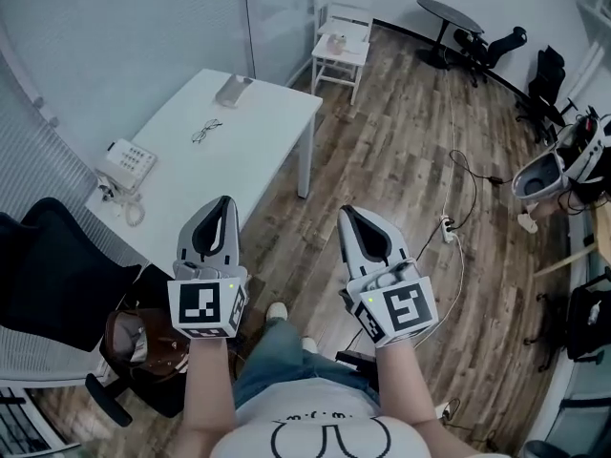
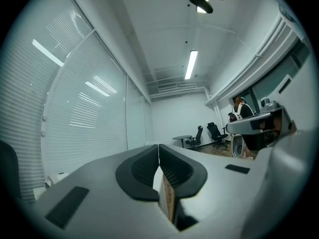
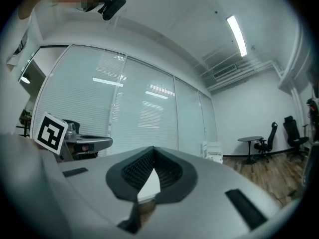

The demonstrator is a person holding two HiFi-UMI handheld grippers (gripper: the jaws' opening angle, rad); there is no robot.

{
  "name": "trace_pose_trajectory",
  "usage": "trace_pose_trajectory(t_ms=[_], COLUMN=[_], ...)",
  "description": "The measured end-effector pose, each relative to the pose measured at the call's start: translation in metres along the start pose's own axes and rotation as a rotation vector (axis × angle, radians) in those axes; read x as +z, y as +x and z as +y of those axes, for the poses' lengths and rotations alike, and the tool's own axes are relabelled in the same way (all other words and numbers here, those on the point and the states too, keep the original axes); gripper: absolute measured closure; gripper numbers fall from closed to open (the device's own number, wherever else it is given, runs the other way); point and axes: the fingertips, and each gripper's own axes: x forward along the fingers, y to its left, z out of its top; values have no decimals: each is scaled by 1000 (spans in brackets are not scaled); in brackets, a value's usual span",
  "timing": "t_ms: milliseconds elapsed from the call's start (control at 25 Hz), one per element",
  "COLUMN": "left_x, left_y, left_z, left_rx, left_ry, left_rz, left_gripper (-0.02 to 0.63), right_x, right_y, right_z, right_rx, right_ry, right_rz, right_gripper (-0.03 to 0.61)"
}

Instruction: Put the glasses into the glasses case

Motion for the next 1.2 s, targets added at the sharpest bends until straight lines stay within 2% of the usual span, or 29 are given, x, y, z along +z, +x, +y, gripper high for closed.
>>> trace_pose_trajectory(t_ms=[320,680,920,1040,1200], left_x=[-26,-44,-60,-69,-83], left_y=[88,222,279,297,309], left_z=[48,127,189,209,222], left_rx=[71,137,182,188,183], left_ry=[-49,-83,-109,-94,-41], left_rz=[12,14,42,75,131], left_gripper=[597,597,591,497,462], right_x=[-23,-25,-38,-48,-58], right_y=[85,239,330,361,384], right_z=[-45,-98,-114,-117,-118], right_rx=[27,84,119,139,165], right_ry=[-16,-61,-47,-27,9], right_rz=[35,65,99,114,132], right_gripper=[568,568,568,568,568])
